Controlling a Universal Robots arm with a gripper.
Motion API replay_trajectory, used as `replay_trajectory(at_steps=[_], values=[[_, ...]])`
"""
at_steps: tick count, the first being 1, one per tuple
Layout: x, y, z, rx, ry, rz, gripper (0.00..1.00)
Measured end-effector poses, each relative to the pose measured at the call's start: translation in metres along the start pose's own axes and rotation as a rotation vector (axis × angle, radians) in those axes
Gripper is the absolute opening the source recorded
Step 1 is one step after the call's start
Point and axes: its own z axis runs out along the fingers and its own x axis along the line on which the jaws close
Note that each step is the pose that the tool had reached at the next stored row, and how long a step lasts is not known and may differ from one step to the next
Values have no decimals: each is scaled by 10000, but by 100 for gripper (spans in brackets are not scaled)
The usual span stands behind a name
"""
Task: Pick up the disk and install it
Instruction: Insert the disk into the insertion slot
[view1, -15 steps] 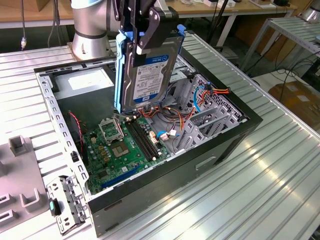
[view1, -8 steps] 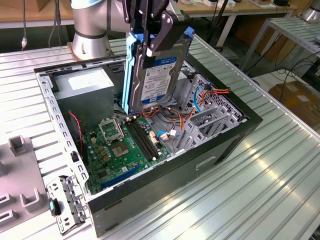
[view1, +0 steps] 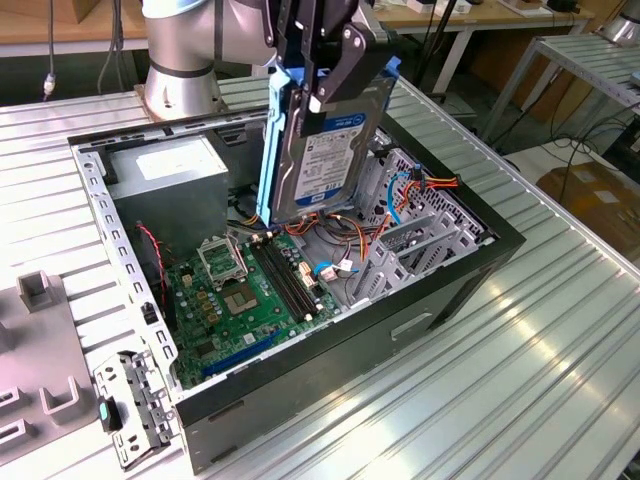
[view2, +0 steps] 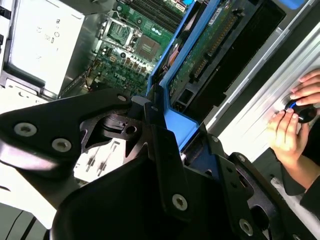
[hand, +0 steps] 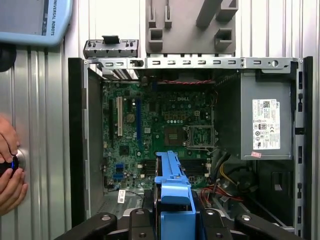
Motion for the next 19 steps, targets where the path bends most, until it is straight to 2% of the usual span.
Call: replay_trajectory(at_steps=[5,6,8,9,10,13,19], values=[[188,-3,10,1,-1,0,37],[236,-20,15,0,-1,-1,37],[271,-119,25,-11,-2,1,37],[279,-199,28,-15,1,-1,37],[283,-326,35,-15,1,-1,37],[282,-518,46,-15,0,-2,37],[292,-629,74,-16,3,0,37]])
